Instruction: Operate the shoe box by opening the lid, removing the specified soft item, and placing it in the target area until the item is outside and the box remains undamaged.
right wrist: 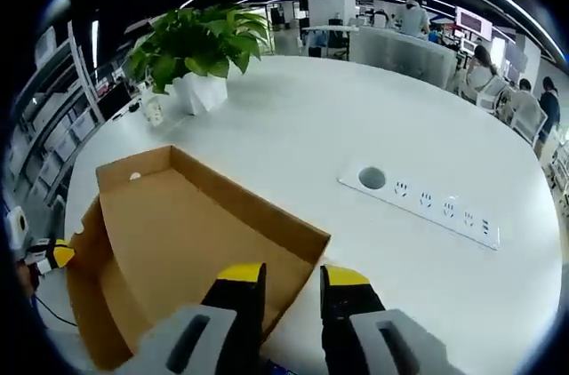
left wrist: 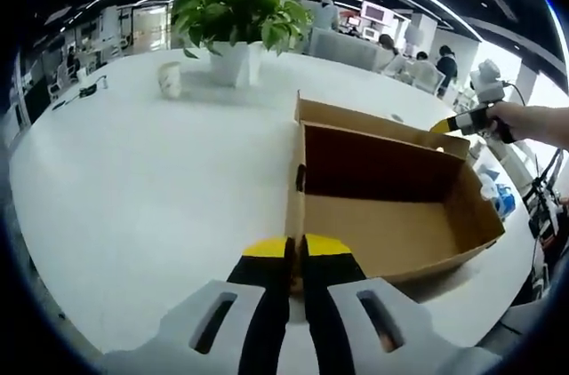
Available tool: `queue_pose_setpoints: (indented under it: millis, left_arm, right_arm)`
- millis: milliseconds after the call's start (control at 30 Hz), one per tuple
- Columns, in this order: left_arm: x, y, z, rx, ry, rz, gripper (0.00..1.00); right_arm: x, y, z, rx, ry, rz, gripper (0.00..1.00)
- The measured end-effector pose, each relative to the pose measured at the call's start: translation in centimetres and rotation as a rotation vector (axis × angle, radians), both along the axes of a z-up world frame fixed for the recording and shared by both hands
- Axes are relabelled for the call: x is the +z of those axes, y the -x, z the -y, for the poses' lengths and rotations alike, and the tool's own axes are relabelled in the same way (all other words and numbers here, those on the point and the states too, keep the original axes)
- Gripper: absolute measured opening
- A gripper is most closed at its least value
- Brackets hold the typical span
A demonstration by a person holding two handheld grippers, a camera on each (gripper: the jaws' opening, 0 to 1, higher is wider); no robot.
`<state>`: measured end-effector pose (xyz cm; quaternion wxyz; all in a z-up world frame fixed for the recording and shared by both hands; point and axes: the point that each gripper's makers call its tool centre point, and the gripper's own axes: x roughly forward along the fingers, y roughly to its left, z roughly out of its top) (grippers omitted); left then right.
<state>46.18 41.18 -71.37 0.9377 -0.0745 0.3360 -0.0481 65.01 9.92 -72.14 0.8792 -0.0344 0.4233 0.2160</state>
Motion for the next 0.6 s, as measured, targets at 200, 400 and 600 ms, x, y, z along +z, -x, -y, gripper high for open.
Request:
queue_pose_setpoints:
  millis: [200, 400, 600]
  left_arm:
    - [-0.1, -0.1, -0.1, -0.008, -0.019, -0.006, 0.01]
    - [-0.2, -0.2, -0.3, -0.008, -0.016, -0.012, 0.01]
    - [-0.3, -0.2, -0.3, -0.009, -0.015, -0.011, 0.01]
  right_arm:
    - [-0.9, -0.5, 0.5, -0.04, 0.031, -0.025, 0.16]
    - [-1.5, -0.2, 0.7, -0.084, 0.017, -0.084, 0.11]
    - [-1.7, 0.3, 0.6, -0.098, 0.0, -0.11, 0.07]
